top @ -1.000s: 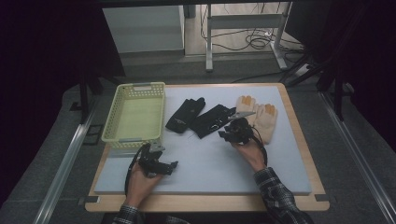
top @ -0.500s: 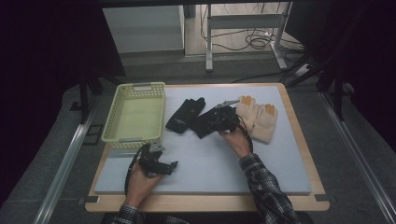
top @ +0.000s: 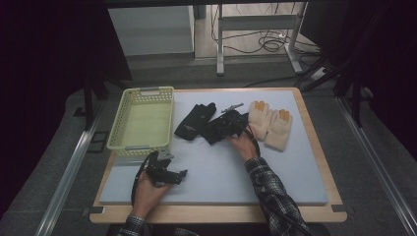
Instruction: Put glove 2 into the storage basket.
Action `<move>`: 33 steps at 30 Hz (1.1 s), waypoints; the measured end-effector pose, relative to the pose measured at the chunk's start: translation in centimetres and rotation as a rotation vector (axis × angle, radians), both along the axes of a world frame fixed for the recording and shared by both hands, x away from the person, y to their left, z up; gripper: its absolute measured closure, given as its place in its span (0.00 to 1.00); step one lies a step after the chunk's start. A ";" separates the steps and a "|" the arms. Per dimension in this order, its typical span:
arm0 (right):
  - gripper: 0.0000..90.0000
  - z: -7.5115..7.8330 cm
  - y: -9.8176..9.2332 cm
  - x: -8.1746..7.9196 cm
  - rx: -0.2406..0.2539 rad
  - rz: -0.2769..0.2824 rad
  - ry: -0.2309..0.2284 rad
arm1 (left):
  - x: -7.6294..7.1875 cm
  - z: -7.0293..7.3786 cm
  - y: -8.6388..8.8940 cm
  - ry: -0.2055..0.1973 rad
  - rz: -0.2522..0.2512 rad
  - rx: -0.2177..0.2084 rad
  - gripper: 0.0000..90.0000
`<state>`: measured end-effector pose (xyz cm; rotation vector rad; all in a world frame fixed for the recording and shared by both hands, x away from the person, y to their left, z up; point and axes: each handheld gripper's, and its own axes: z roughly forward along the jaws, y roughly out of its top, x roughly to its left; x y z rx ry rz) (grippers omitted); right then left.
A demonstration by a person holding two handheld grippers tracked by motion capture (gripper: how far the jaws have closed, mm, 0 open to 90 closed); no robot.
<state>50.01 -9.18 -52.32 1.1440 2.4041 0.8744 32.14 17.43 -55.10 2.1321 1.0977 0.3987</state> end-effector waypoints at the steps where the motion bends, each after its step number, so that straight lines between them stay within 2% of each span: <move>1: 0.62 0.1 -0.1 0.0 0.002 -0.002 0.001 | 0.0 0.0 0.0 0.000 0.000 0.000 0.06; 2: 0.71 0.1 -0.3 -0.1 0.029 0.004 0.016 | 0.0 0.0 0.0 0.000 0.000 0.001 0.06; 4: 0.80 0.1 -0.4 -0.2 0.039 0.002 0.010 | 0.0 0.0 0.0 0.000 0.000 0.001 0.06; 5: 0.94 0.1 -0.4 -0.2 0.036 0.005 0.010 | 0.0 0.0 0.0 0.000 0.000 0.001 0.06; 6: 0.95 0.1 -0.2 -0.4 -0.002 0.014 -0.009 | 0.0 0.0 0.0 0.000 0.000 0.001 0.06; 13: 0.96 0.6 -0.4 -0.6 -0.019 0.037 -0.012 | 0.0 0.0 0.1 0.003 -0.005 0.008 0.06; 17: 0.96 1.3 -0.8 -1.1 -0.006 0.058 -0.015 | 0.0 0.0 0.1 0.003 -0.005 0.008 0.06; 20: 0.96 2.8 -1.5 -1.9 0.011 0.088 -0.019 | 0.0 0.0 0.1 0.003 -0.007 0.011 0.06; 21: 0.96 2.8 -1.5 -1.9 0.011 0.088 -0.019 | 0.0 0.0 0.1 0.003 -0.007 0.011 0.06; 22: 0.96 3.5 -2.0 -2.3 0.025 0.103 -0.023 | 0.0 0.0 0.1 0.003 -0.006 0.011 0.06; 23: 0.96 3.5 -2.0 -2.3 0.025 0.103 -0.023 | 0.0 0.0 0.1 0.003 -0.006 0.011 0.06; 25: 0.96 4.6 -2.7 -3.0 0.048 0.132 -0.012 | 0.0 0.0 0.1 0.003 -0.007 0.011 0.06; 27: 0.96 4.9 -2.9 -3.3 0.047 0.145 -0.013 | 0.0 0.0 0.1 0.003 -0.007 0.011 0.06; 28: 0.96 5.7 -3.3 -4.1 0.046 0.179 -0.018 | 0.0 0.0 0.1 0.003 -0.006 0.009 0.06; 33: 0.96 7.1 -3.8 -5.7 0.045 0.230 -0.021 | 0.0 0.0 0.0 0.001 0.000 0.001 0.06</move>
